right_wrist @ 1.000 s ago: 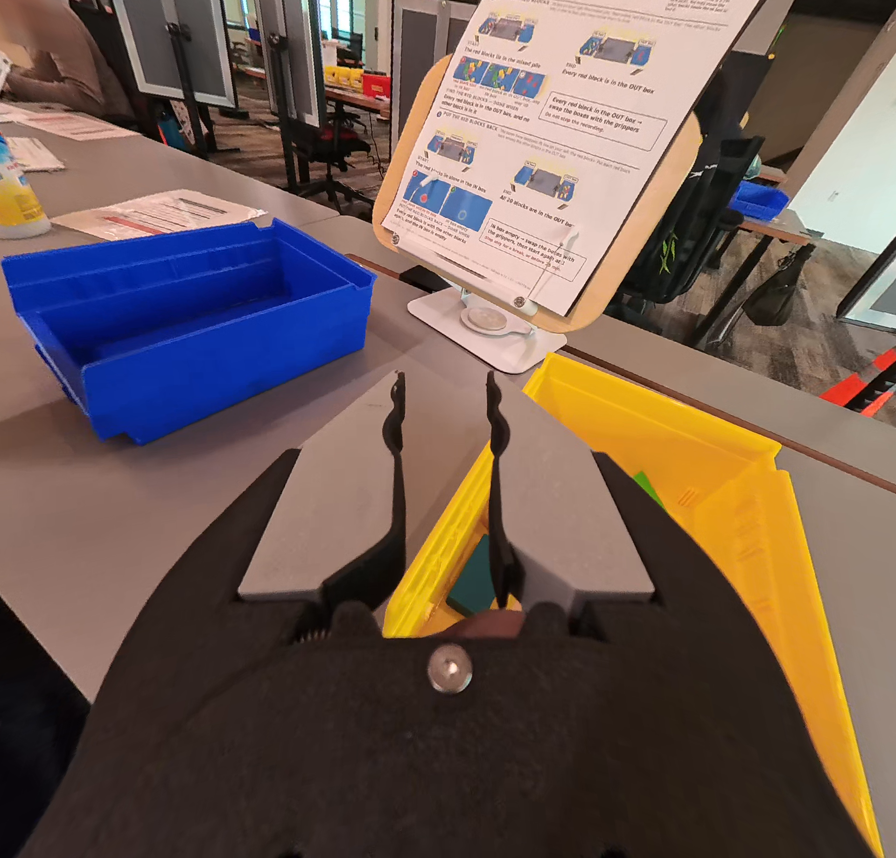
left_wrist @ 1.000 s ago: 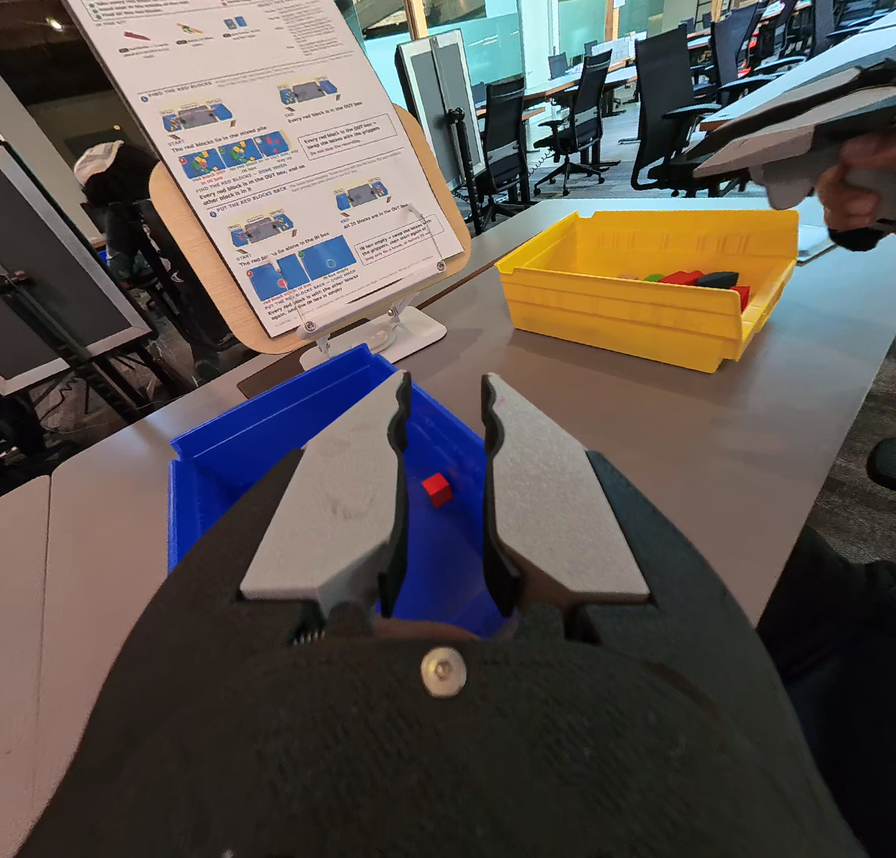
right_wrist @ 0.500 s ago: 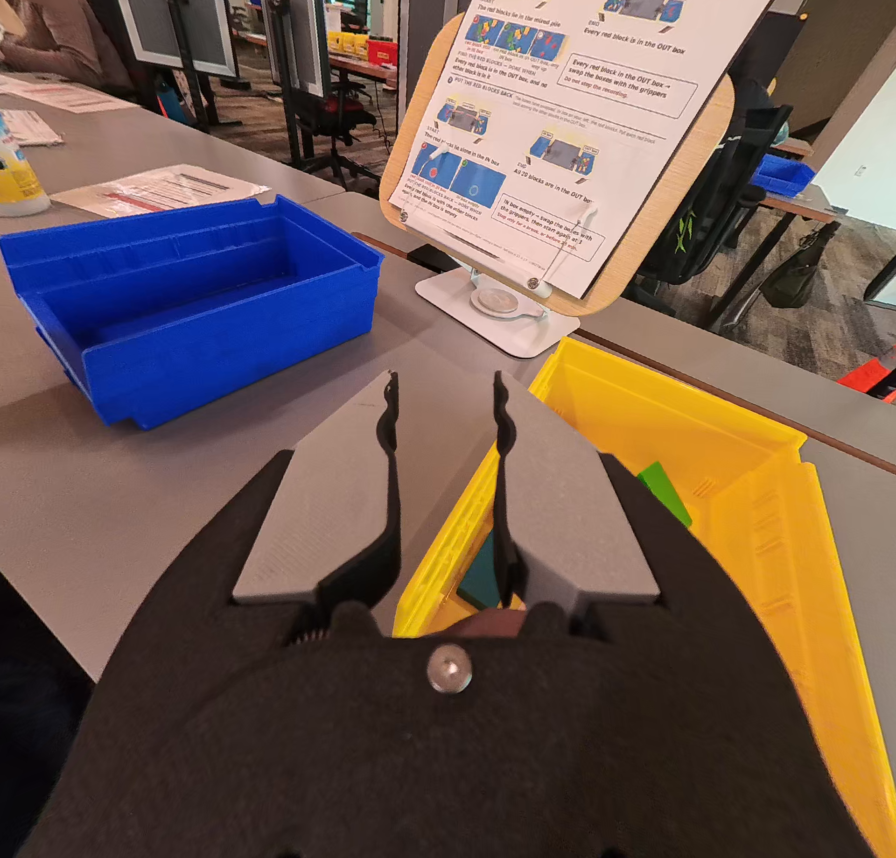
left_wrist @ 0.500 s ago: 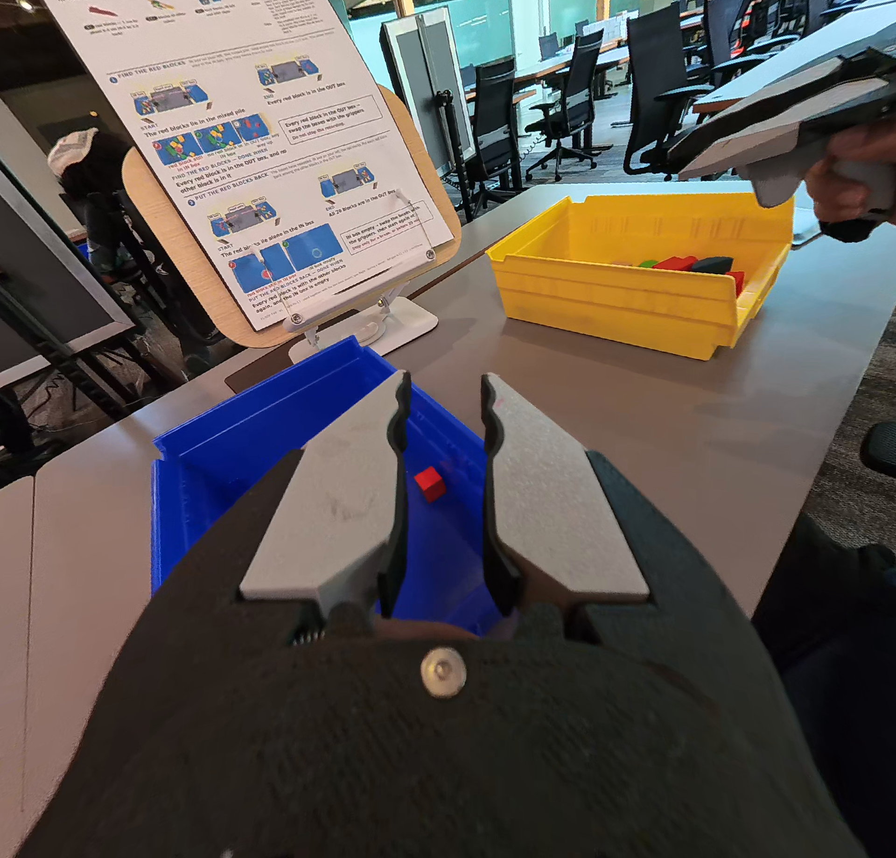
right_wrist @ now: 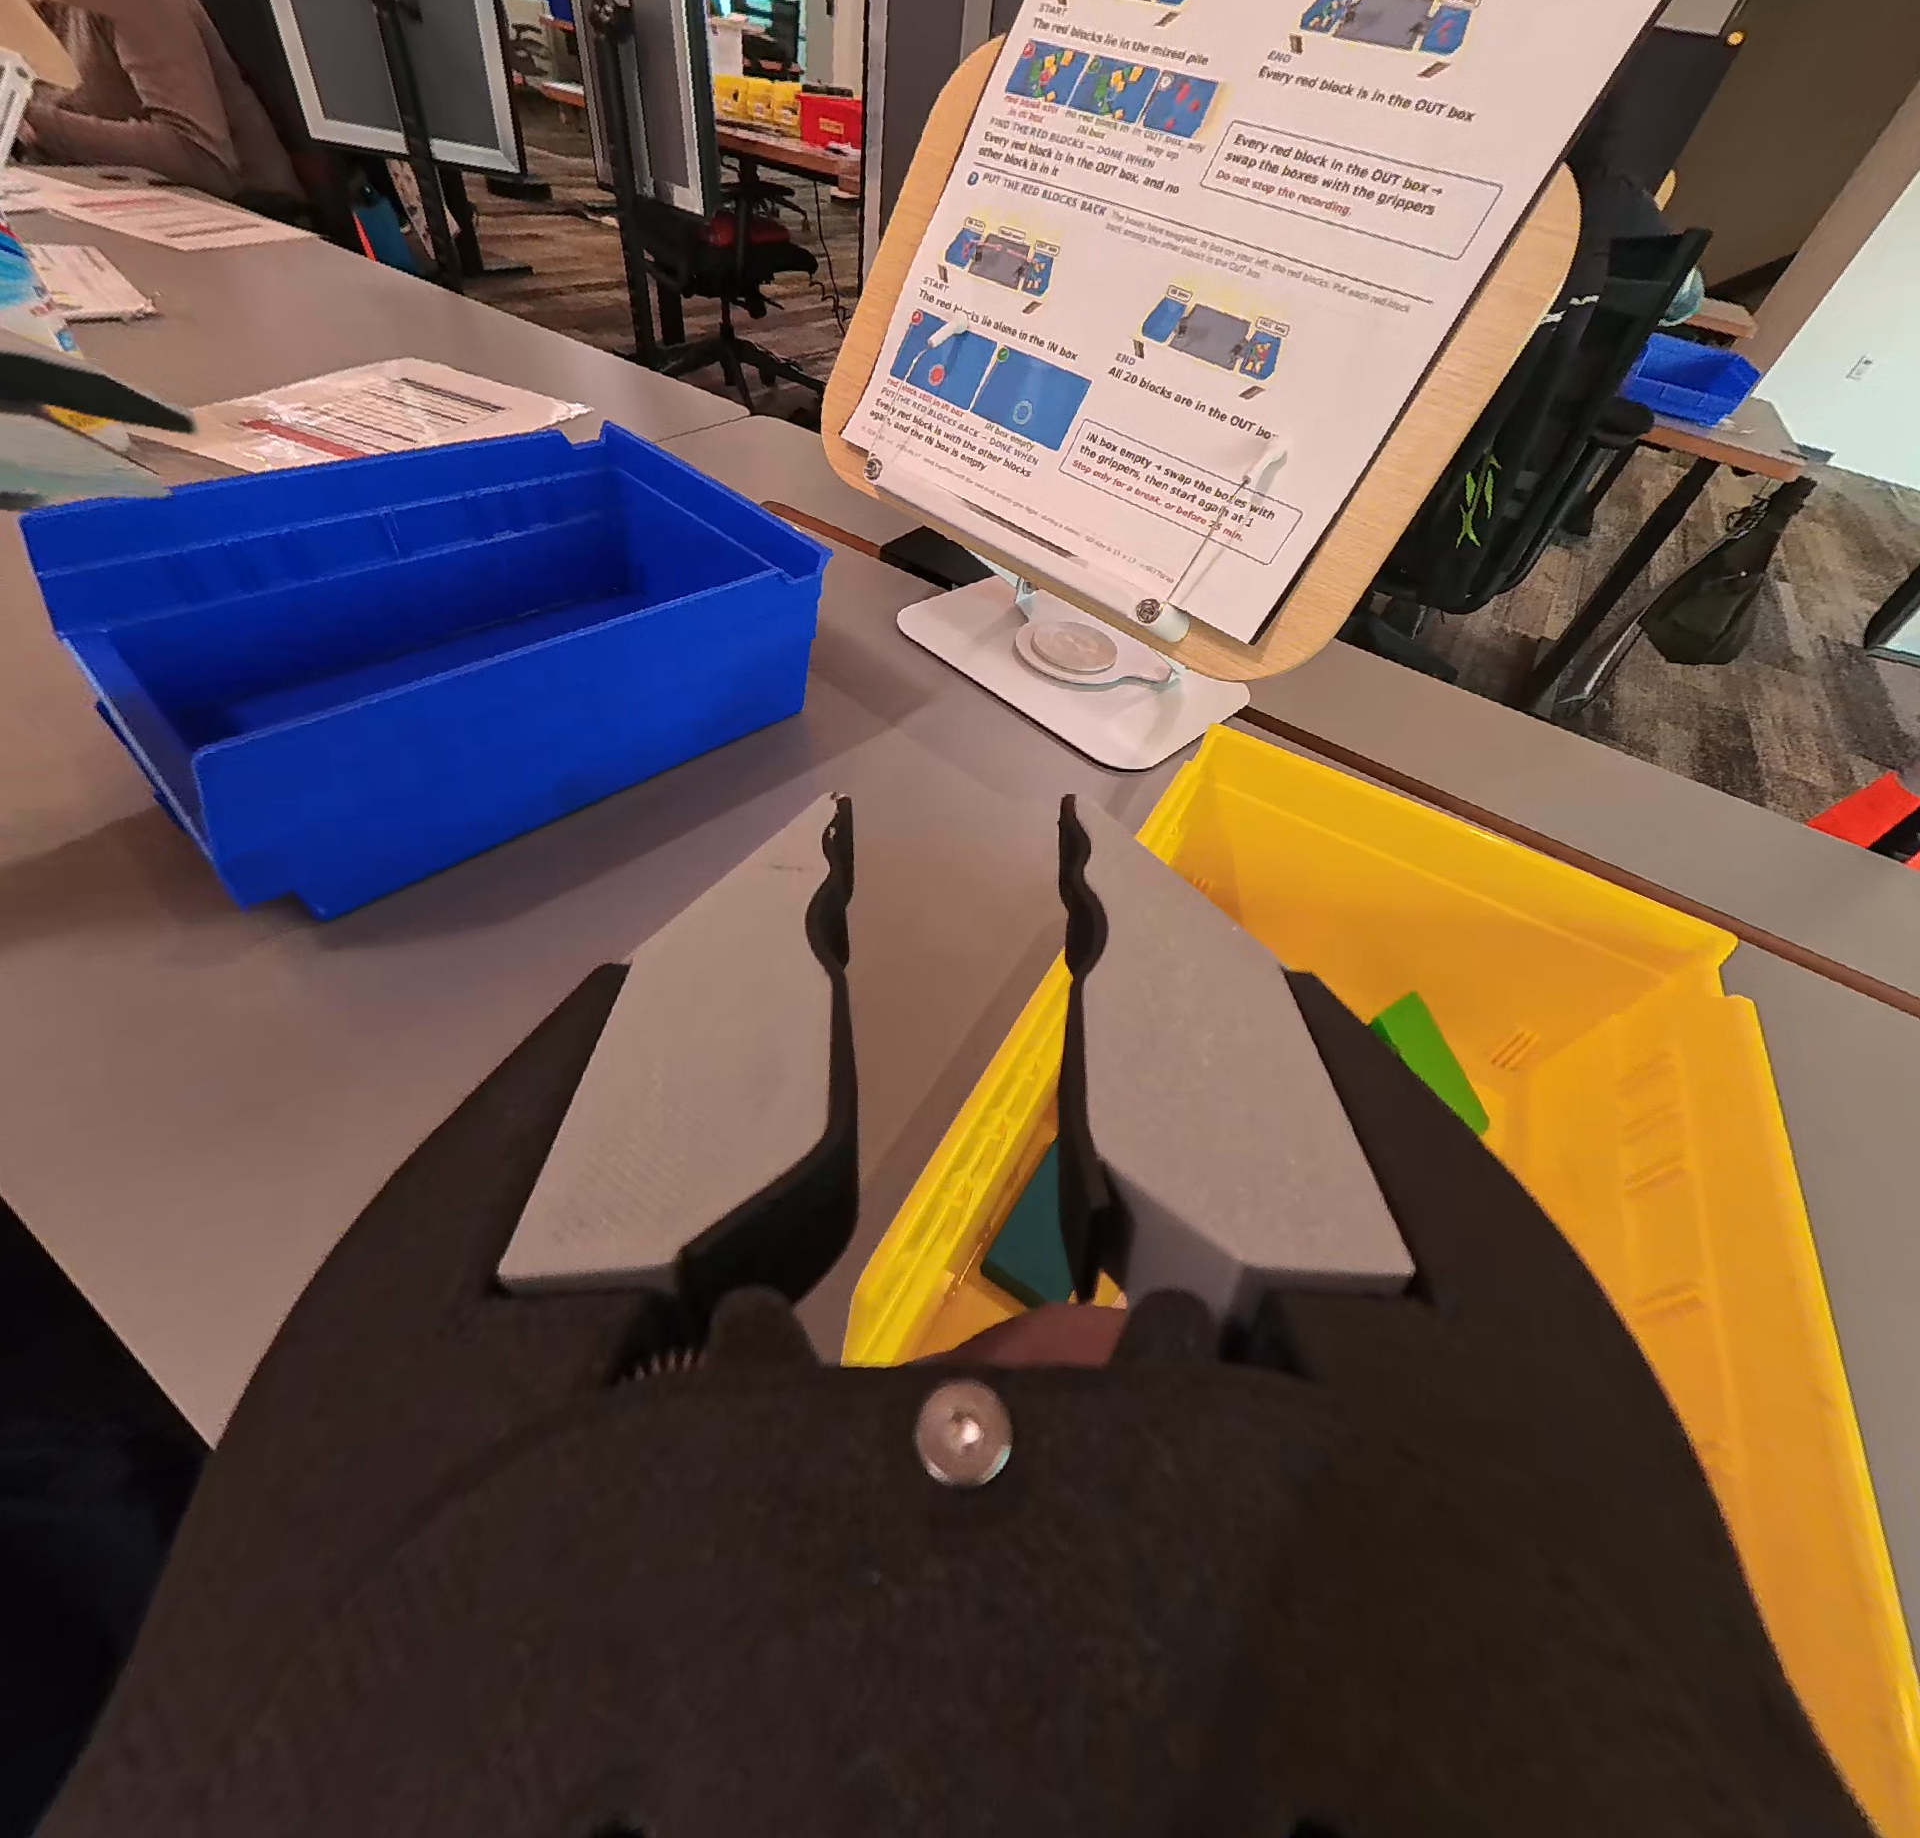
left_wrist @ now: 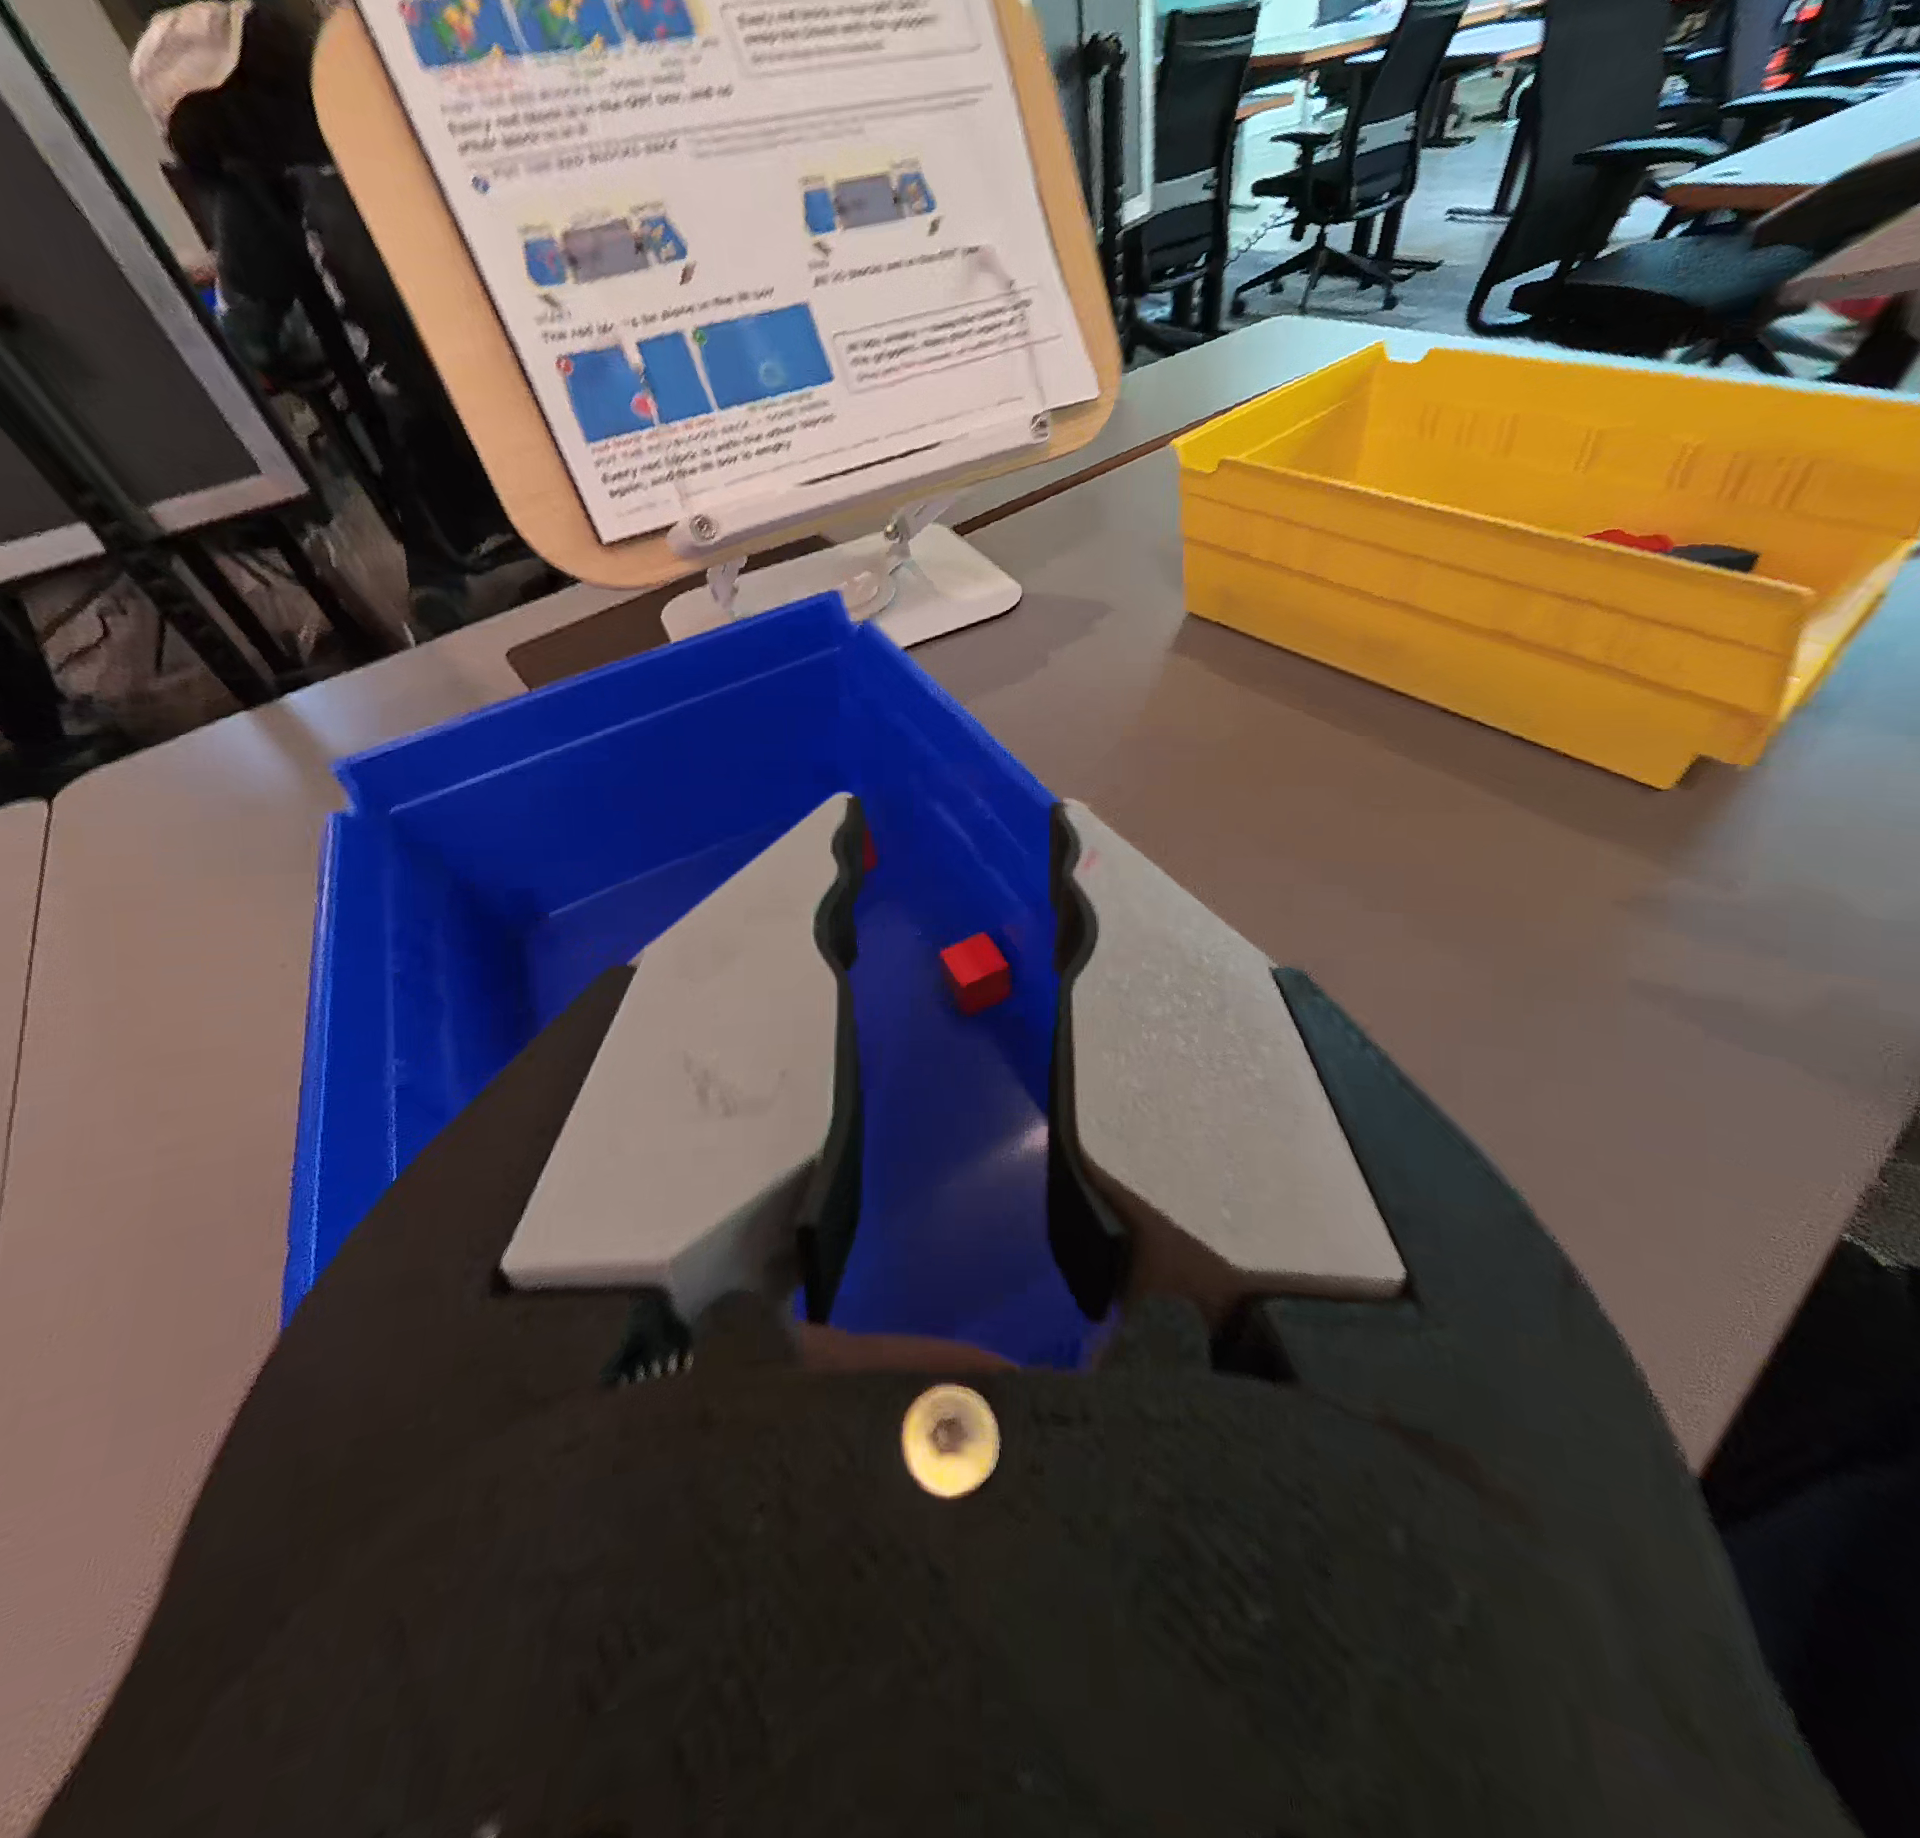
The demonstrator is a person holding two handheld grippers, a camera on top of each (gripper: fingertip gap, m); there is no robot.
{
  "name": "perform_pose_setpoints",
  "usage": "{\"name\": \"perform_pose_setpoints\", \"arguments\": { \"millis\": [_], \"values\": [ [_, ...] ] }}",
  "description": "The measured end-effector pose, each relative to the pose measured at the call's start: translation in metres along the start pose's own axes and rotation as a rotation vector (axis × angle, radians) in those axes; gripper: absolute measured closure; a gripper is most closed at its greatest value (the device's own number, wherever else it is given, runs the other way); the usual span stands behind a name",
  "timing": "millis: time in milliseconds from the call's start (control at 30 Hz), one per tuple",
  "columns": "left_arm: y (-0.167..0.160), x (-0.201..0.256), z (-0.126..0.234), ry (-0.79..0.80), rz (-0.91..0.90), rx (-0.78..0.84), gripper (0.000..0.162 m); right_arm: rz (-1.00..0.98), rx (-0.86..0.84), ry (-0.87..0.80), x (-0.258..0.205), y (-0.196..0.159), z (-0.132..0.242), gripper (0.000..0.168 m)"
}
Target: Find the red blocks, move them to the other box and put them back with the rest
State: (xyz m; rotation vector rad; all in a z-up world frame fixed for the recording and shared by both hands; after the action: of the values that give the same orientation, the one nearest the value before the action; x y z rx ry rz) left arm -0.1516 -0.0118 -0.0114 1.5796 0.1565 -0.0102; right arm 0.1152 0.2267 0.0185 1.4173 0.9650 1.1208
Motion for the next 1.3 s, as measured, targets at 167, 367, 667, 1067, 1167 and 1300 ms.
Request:
{"name": "perform_pose_setpoints", "arguments": {
  "millis": [167, 367, 667, 1067, 1167, 1300],
  "values": [
    [-0.030, -0.020, -0.014, 0.037, 0.107, -0.096, 0.108, -0.007, -0.008, -0.002, 0.001, -0.003, -0.002, 0.131],
    [-0.053, -0.015, -0.040, -0.090, 0.001, -0.249, 0.116, -0.028, -0.046, 0.023, -0.001, -0.014, -0.013, 0.131],
    [-0.072, -0.015, -0.083, -0.505, -0.359, -0.561, 0.115, -0.062, -0.075, 0.097, -0.016, -0.022, -0.025, 0.131],
    [-0.125, -0.015, -0.114, -0.618, -0.484, -0.834, 0.141, -0.052, -0.068, 0.105, -0.015, -0.018, -0.021, 0.131],
    [-0.111, -0.023, -0.110, -0.490, -0.613, -0.714, 0.141, -0.074, -0.052, 0.118, -0.016, -0.014, -0.017, 0.131],
    [-0.049, -0.030, -0.083, -0.178, -0.595, -0.327, 0.142, -0.116, -0.080, 0.219, -0.034, -0.015, -0.016, 0.129]
  ]
}}
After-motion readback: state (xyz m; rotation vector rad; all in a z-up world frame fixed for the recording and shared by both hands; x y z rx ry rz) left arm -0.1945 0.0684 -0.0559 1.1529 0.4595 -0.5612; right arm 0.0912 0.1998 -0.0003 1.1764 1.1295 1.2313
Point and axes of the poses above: each gripper's, where its closed fingertips meet, z back along the fingers, y out of its top, x = y × z across the jaws, the point moved 6 cm from there along z, back along the fingers, and after that the axes turned 14 degrees about x, right-handed, at the moved point
